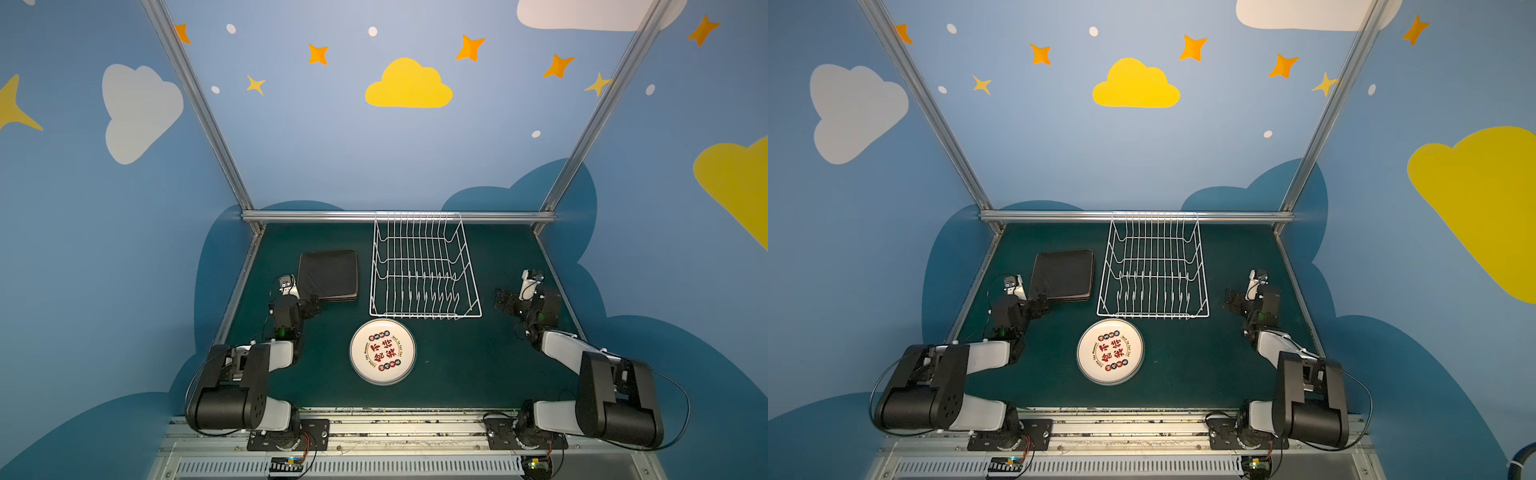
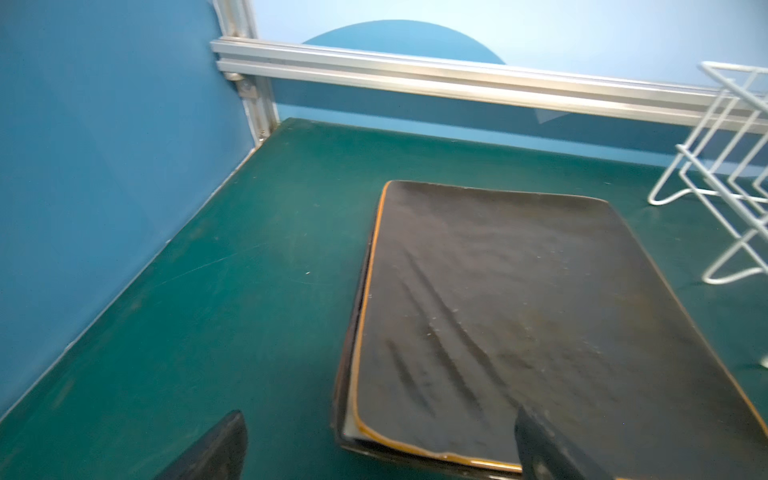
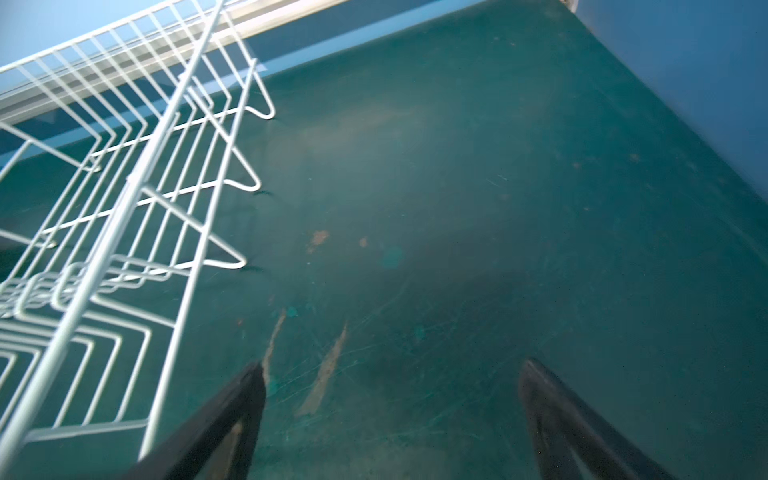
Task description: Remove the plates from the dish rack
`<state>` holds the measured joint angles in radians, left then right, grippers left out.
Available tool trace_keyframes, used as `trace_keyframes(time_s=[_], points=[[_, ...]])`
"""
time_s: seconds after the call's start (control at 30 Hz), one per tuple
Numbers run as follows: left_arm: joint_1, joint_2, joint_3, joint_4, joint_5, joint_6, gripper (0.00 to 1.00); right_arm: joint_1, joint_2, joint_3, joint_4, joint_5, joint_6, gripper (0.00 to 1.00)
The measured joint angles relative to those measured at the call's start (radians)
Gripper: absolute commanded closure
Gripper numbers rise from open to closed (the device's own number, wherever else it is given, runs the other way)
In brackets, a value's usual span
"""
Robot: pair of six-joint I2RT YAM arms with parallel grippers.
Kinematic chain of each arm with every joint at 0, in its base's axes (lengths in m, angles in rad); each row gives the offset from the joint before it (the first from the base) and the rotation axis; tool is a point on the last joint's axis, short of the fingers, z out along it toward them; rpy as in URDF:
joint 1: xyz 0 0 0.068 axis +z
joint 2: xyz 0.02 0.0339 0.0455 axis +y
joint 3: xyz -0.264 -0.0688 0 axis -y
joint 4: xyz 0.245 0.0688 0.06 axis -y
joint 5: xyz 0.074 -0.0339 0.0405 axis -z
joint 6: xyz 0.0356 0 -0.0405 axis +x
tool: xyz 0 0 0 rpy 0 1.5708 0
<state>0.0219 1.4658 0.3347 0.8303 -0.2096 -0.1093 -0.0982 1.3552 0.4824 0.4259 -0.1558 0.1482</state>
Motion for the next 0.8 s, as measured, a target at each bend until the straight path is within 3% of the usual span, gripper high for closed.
trace_keyframes(time_s=[0.3, 0.47, 0.8], points=[[0.001, 0.064, 0.024, 0.012, 0.064, 0.027, 0.01, 0.022, 0.014, 0.000, 0.012, -0.005, -0.025, 0.05], [0.001, 0.064, 0.042, 0.008, 0.072, 0.035, 0.01, 0.068, 0.112, -0.016, 0.117, 0.027, -0.074, 0.05], [0.000, 0.064, 0.043, -0.015, 0.080, 0.038, 0.01, 0.134, 0.108, 0.013, 0.064, 0.230, -0.042, 0.05]])
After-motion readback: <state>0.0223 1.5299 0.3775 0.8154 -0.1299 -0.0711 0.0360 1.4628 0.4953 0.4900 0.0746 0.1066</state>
